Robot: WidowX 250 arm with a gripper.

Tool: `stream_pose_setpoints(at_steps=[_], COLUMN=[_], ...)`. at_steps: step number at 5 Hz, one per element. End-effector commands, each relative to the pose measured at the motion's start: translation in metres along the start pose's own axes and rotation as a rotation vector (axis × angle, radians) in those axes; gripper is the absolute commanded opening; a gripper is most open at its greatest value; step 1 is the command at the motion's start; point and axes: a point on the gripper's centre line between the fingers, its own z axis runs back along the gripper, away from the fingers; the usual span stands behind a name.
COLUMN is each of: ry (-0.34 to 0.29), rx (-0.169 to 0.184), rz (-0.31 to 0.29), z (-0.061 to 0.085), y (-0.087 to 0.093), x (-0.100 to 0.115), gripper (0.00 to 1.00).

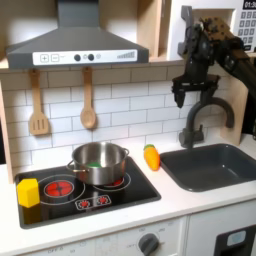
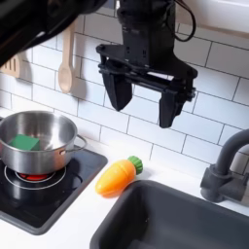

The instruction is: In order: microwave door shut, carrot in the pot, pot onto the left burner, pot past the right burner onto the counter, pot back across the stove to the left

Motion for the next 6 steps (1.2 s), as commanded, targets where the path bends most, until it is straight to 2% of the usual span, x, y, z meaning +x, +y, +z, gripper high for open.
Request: stream_pose_setpoints(at_steps=[1,3,5,6], ry=[-0.003,0.014,0.003,0.017], rx=[0.009,0.016,0.021,0.023], rz=[0.027,0.043,0.036,0.039], z=[-0.003,-0.01,-0.003,-0.005], y=[0.01,0.019,0.015,0.017], x=[0.025,0.036,0.021,0.003], gripper=[1.0,1.0,1.0,1.0])
